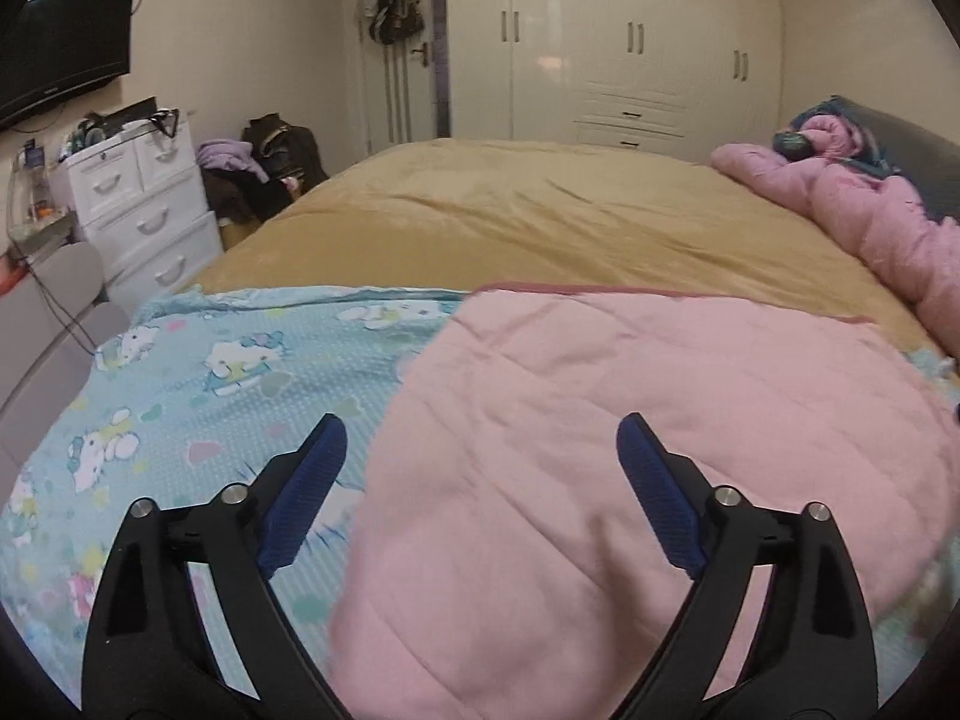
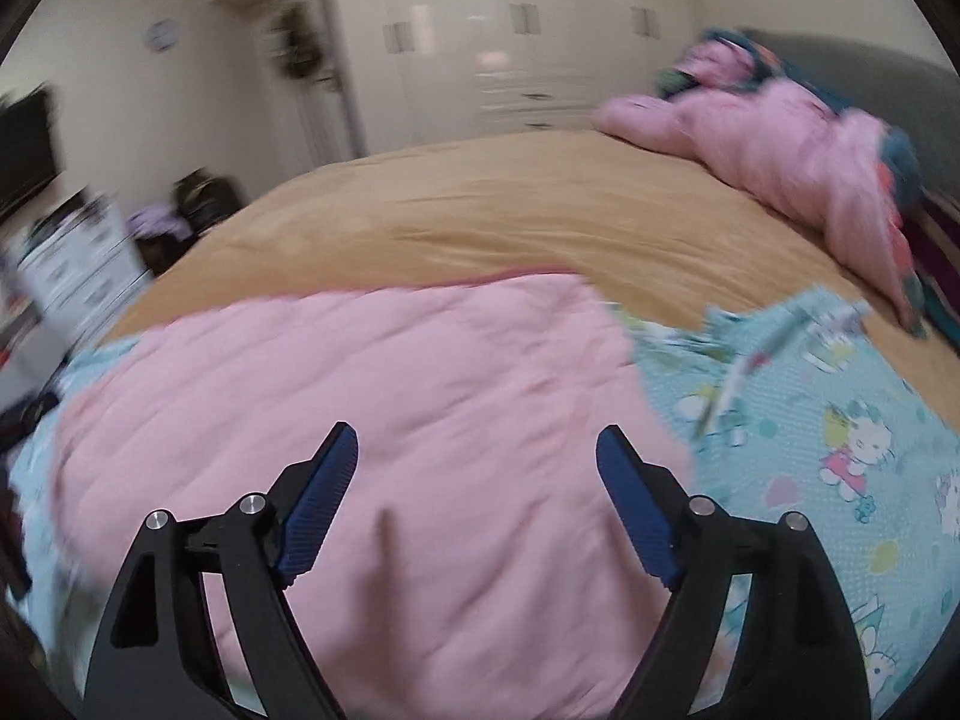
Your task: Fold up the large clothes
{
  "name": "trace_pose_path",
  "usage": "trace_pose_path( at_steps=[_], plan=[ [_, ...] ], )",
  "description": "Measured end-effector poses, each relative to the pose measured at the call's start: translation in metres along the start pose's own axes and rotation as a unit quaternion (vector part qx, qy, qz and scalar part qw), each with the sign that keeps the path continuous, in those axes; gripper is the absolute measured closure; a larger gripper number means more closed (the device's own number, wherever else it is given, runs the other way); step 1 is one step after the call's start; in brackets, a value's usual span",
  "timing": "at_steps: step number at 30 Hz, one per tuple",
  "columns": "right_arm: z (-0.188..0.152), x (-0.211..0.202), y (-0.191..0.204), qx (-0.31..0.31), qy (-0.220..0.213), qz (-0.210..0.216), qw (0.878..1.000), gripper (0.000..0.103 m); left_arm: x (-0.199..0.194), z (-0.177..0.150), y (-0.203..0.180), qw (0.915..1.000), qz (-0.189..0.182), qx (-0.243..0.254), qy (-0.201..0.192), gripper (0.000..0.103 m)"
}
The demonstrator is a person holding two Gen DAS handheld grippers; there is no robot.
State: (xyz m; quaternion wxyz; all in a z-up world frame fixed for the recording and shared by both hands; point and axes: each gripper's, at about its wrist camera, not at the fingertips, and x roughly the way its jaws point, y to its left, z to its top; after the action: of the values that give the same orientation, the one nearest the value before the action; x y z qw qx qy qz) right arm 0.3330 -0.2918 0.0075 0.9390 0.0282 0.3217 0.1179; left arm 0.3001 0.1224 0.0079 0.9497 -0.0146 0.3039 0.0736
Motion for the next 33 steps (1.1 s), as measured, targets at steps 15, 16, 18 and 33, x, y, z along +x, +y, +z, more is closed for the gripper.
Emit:
trace_pose_path(
  at_steps=[15, 16, 18, 33],
  plan=[
    [-0.05, 0.025, 0.087, -0.102, 0.085, 0.018, 0.991, 0.009, -0.003, -0.069, -0.082, 0.995, -0.044, 0.061, 0.066, 0.012],
    [-0.051, 0.031, 0.086, -0.098, 0.09, 0.02, 0.991, 0.008, 0.002, -0.071, -0.081, 0.9949, -0.041, 0.061, 0.07, 0.01],
    [-0.054, 0.039, 0.081, -0.085, 0.095, 0.026, 0.992, 0.007, 0.007, -0.074, -0.078, 0.9947, -0.048, 0.051, 0.076, 0.008],
    [-0.048, 0.012, 0.064, -0.037, 0.064, 0.059, 0.996, 0.005, -0.016, -0.073, -0.072, 0.9963, -0.045, 0.048, 0.056, 0.008]
  ],
)
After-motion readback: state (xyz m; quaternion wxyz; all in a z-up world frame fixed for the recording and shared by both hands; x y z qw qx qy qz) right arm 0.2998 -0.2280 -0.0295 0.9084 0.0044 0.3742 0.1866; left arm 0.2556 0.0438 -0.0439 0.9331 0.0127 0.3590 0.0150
